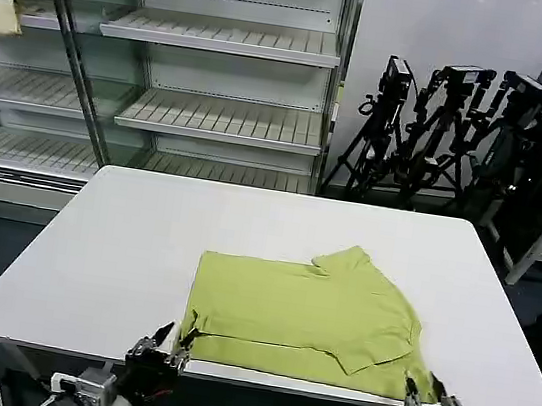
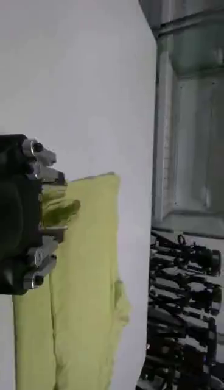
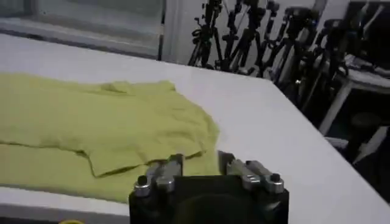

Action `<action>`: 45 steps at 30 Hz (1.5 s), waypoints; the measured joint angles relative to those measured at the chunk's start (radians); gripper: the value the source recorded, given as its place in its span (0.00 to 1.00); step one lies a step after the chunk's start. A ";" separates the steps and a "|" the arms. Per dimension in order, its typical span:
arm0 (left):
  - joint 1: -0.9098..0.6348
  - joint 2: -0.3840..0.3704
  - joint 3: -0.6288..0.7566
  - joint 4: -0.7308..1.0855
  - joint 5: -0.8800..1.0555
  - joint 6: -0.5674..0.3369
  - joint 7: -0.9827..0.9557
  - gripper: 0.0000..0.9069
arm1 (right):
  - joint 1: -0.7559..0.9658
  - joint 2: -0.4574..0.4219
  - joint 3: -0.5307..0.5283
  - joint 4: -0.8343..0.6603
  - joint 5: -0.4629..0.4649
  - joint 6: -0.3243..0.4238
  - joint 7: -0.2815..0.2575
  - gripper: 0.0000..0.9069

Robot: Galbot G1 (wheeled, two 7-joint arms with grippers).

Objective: Fold and organize the clothes.

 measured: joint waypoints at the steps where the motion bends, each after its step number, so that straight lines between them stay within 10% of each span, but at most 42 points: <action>1: -0.005 0.002 -0.005 -0.002 -0.013 0.005 -0.004 1.00 | 0.015 -0.004 -0.001 0.000 0.009 -0.001 0.006 1.00; 26: -0.542 0.035 0.202 0.335 -0.183 0.041 -0.150 1.00 | 0.747 -0.066 -0.345 -0.486 0.246 -0.043 0.179 1.00; 45: -0.803 -0.022 0.363 0.640 -0.232 0.044 -0.190 1.00 | 1.112 -0.017 -0.543 -0.897 0.365 -0.048 0.190 1.00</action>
